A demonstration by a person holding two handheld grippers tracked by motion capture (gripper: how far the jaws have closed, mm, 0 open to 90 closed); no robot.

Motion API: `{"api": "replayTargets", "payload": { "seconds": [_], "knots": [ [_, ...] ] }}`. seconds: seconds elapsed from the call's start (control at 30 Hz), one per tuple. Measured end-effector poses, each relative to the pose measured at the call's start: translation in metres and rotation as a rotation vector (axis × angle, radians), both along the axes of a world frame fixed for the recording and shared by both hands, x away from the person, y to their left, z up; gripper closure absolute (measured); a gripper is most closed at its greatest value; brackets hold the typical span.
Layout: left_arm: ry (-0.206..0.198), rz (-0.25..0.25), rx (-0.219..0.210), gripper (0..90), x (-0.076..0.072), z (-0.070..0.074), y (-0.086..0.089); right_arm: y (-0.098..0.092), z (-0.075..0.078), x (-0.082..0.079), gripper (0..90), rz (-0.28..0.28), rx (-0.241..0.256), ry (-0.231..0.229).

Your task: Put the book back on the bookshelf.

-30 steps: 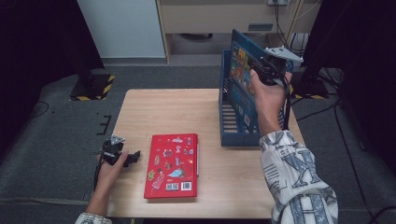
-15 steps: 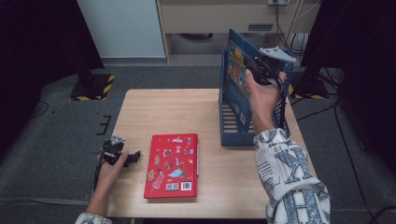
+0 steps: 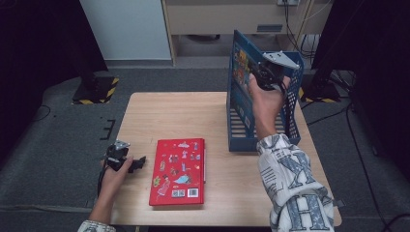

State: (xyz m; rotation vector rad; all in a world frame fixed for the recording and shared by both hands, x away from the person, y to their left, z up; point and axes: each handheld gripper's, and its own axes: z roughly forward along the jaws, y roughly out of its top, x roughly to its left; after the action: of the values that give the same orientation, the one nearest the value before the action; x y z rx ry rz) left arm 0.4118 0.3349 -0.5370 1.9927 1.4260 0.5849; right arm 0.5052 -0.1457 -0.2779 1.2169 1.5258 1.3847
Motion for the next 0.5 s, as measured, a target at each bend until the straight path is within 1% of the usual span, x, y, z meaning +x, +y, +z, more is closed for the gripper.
{"api": "replayTargets", "payload": {
  "seconds": [0.23,0.5],
  "knots": [
    [0.001,0.001,-0.001,0.0,0.000,0.000,0.000,0.002,-0.008,0.000,82.3,-0.006,-0.001,-0.021],
    [0.004,-0.004,0.004,0.0,0.000,0.000,0.000,0.001,-0.019,0.001,82.3,0.002,-0.004,-0.030]
  ]
}}
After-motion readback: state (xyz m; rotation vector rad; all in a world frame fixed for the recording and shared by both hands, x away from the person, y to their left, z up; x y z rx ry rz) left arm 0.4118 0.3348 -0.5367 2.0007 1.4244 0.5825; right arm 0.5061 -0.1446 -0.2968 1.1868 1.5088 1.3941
